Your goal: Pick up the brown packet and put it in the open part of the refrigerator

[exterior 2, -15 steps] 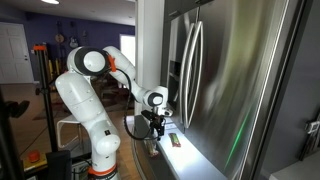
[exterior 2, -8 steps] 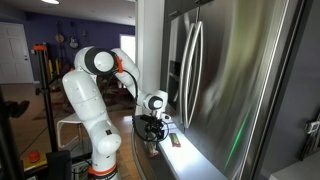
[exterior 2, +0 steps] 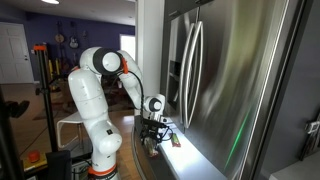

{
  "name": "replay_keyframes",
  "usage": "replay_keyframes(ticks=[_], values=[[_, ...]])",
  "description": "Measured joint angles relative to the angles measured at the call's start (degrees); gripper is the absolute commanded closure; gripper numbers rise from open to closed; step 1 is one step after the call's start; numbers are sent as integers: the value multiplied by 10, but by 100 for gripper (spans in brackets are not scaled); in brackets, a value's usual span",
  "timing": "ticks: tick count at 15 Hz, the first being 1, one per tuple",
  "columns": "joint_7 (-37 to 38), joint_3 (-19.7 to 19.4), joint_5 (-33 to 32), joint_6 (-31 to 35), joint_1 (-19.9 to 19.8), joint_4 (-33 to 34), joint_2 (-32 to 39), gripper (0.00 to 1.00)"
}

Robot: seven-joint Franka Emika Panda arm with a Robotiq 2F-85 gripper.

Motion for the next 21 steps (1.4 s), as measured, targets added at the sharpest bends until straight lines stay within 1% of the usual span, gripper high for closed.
replay_keyframes(ticks=[2, 3, 4, 8, 11, 13, 14, 15, 17, 21], values=[[-1, 2, -31, -3, 2, 0, 6, 0], [-1, 3, -45, -3, 2, 0, 9, 9], [-1, 4, -58, -3, 2, 0, 11, 26], [5, 8, -96, -3, 2, 1, 21, 58], [12, 9, -113, -3, 2, 2, 23, 80], [18, 9, -116, -3, 2, 4, 23, 92], [23, 9, -116, -3, 2, 6, 22, 97], [27, 9, -116, -3, 2, 8, 21, 95], [36, 9, -116, -3, 2, 11, 17, 96], [59, 4, -116, -2, 0, 17, -1, 95]])
